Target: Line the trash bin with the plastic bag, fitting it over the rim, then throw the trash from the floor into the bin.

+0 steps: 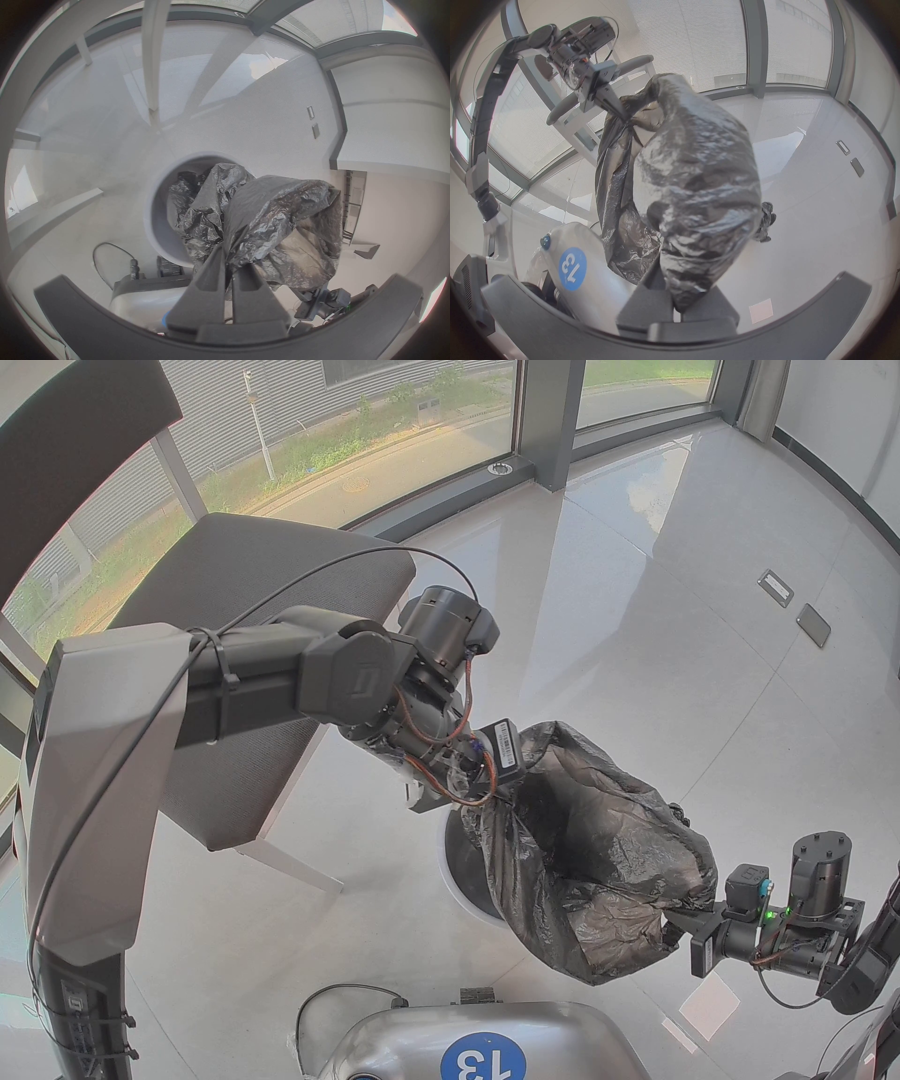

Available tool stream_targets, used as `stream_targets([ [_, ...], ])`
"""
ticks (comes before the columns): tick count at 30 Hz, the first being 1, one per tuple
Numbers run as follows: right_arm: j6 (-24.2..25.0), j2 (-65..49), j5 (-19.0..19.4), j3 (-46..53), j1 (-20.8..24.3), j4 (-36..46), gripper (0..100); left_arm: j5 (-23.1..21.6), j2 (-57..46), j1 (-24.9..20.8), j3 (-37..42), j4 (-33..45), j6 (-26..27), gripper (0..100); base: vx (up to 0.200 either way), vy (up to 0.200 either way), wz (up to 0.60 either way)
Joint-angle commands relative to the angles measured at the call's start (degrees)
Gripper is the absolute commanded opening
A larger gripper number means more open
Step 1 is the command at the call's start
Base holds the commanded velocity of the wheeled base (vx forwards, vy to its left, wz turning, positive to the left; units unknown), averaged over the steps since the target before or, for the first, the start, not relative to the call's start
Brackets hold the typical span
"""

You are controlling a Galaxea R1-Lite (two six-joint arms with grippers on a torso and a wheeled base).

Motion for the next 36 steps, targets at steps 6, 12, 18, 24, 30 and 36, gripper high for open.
stream_targets([
  [6,-0.15,7.45,0.13,-12.94,-1.23,1.89,0,5.76,-3.24,2.76,1.00,4.51,5.69,0,0.000,0.000,0.00],
  [12,-0.33,7.63,0.13,-18.04,-5.36,6.99,0,12.70,-4.21,-0.84,3.55,1.70,17.90,0,0.000,0.000,0.00],
  [18,-0.59,7.19,0.13,-20.50,-6.85,10.50,0,16.92,-2.80,-2.69,5.48,-0.50,30.21,0,0.000,0.000,0.00],
  [24,-0.50,7.36,0.22,-20.67,-6.24,10.59,0,20.18,-0.87,-2.69,5.92,-1.73,41.28,0,0.000,0.000,0.00],
  [30,-0.50,7.27,0.65,-21.11,-6.15,10.59,0,21.67,-0.26,-2.69,6.27,-4.45,45.94,0,0.000,0.000,0.00],
  [36,-0.59,8.33,1.09,-24.89,-6.68,12.35,0,21.76,1.33,-1.37,5.48,-5.95,45.15,0,0.000,0.000,0.00],
])
